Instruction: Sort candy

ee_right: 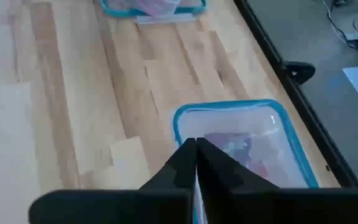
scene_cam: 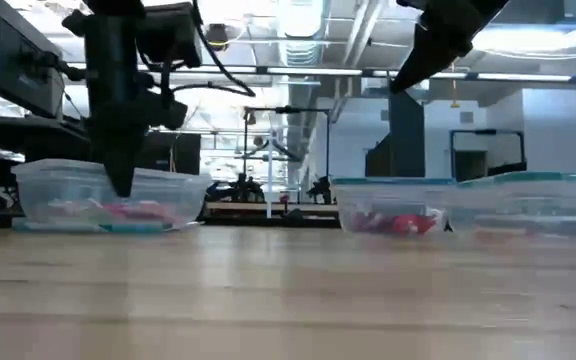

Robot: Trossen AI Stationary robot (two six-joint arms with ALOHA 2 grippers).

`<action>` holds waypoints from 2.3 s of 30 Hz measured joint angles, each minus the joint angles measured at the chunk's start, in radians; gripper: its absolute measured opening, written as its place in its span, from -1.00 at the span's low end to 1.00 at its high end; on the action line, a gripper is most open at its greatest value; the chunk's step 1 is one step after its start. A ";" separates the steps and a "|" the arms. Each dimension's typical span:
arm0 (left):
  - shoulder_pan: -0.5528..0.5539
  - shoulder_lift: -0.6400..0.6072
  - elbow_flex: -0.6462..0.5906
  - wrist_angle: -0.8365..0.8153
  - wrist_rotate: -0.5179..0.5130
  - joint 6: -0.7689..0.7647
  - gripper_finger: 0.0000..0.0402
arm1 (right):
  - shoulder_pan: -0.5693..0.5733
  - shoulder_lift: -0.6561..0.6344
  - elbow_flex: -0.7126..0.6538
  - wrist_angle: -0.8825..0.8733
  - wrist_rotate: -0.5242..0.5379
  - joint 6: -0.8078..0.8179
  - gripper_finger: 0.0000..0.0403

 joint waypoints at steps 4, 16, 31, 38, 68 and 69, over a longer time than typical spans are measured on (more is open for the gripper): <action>-0.012 0.016 0.019 -0.015 -0.005 0.044 -0.91 | 0.024 0.000 0.000 -0.014 0.000 0.000 -1.00; -0.309 0.010 0.332 -0.126 0.001 0.015 -1.00 | 0.172 -0.084 0.001 -0.099 0.037 0.098 -1.00; -0.635 0.325 0.434 0.380 -0.038 0.080 -1.00 | 0.370 -0.115 0.001 -0.182 0.077 0.270 -1.00; -0.601 0.522 0.588 0.230 0.079 0.113 -0.96 | 0.381 -0.115 0.001 -0.200 0.083 0.321 -1.00; -0.287 -0.018 0.140 -0.033 -0.163 0.209 -0.34 | 0.359 -0.069 -0.103 -0.110 0.180 0.320 -1.00; -0.254 -0.044 0.087 0.013 -0.143 0.231 -0.34 | 0.351 -0.064 -0.123 -0.078 0.184 0.321 -1.00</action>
